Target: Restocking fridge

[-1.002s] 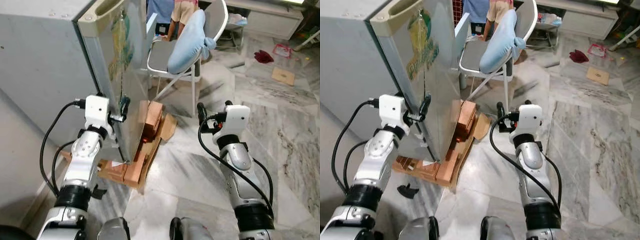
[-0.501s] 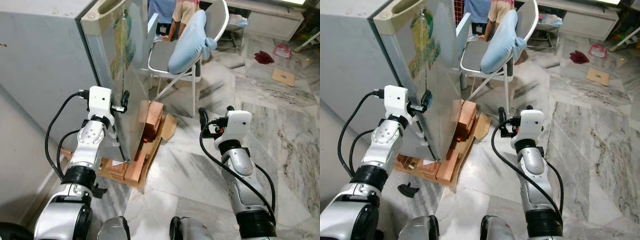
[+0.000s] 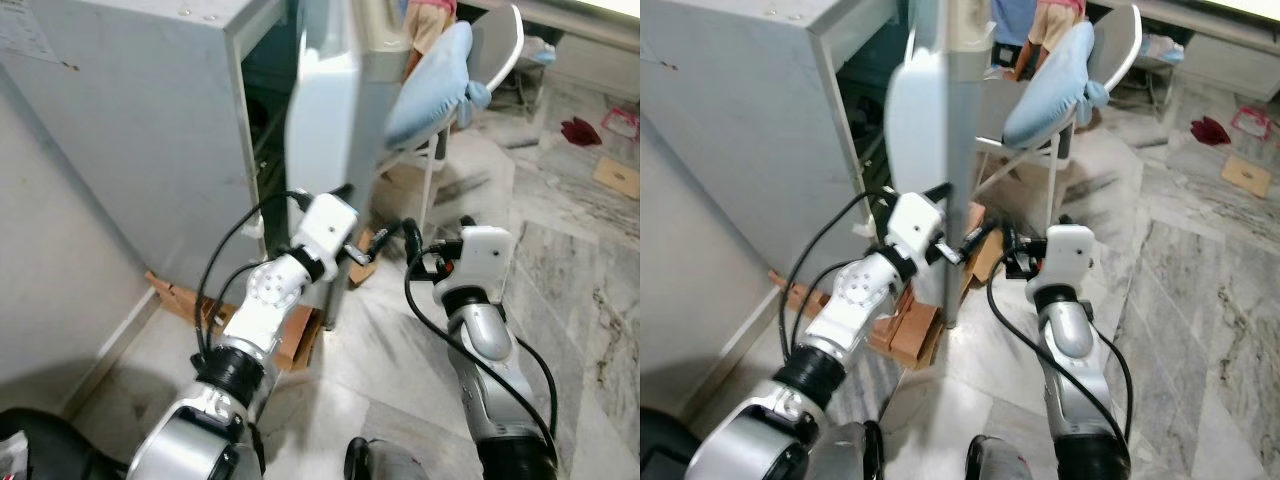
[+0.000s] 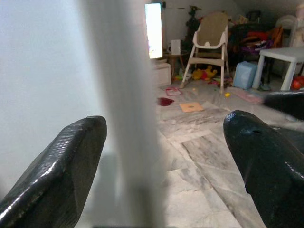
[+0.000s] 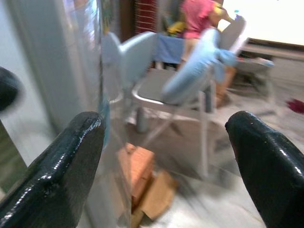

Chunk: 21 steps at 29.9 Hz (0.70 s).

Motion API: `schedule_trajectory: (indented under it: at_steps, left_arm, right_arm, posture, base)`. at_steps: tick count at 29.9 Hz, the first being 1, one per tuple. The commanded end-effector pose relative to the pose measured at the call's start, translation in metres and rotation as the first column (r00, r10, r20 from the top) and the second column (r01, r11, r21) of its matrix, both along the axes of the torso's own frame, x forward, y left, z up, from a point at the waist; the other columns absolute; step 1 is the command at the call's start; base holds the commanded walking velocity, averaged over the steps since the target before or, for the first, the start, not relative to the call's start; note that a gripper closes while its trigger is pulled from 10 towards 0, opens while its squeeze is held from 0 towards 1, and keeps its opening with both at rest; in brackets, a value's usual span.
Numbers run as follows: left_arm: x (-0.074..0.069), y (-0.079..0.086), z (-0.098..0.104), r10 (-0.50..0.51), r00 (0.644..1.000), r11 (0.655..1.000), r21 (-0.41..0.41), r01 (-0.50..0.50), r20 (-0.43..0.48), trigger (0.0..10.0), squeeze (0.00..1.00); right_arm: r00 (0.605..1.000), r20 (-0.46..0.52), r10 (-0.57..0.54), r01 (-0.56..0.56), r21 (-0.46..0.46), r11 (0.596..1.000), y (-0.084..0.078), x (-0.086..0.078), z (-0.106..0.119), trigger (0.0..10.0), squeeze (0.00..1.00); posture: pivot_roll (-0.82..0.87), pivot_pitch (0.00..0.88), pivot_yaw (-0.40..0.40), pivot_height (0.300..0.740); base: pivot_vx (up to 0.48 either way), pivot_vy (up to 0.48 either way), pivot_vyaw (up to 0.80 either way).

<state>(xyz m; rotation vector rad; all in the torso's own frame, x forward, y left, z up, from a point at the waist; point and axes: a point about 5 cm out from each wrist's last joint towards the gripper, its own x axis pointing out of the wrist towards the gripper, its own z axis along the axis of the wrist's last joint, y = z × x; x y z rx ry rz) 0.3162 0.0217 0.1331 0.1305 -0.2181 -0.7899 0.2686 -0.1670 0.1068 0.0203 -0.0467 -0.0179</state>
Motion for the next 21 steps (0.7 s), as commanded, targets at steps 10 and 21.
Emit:
schedule_trajectory:
  at_steps: [10,21]
  left_arm:
    - [-0.002,0.026,-0.008,0.026,0.999,1.000,-0.016,-0.027,-0.035,10.0,0.00]
    - [-0.003,0.029,-0.010,0.031,0.999,1.000,-0.003,-0.031,-0.036,10.0,0.00]
  right_arm:
    - [0.999,-0.008,-0.048,0.048,-0.010,0.999,-0.006,-0.003,0.002,10.0,0.00]
    - [0.999,-0.008,-0.043,0.043,-0.008,0.999,-0.005,0.001,0.003,10.0,0.00]
  posture:
    - [-0.02,0.087,-0.041,0.740]
    - [-0.03,0.086,-0.043,0.740]
  base:
    - [0.205,-0.198,-0.48]
    - [0.371,-0.300,-0.70]
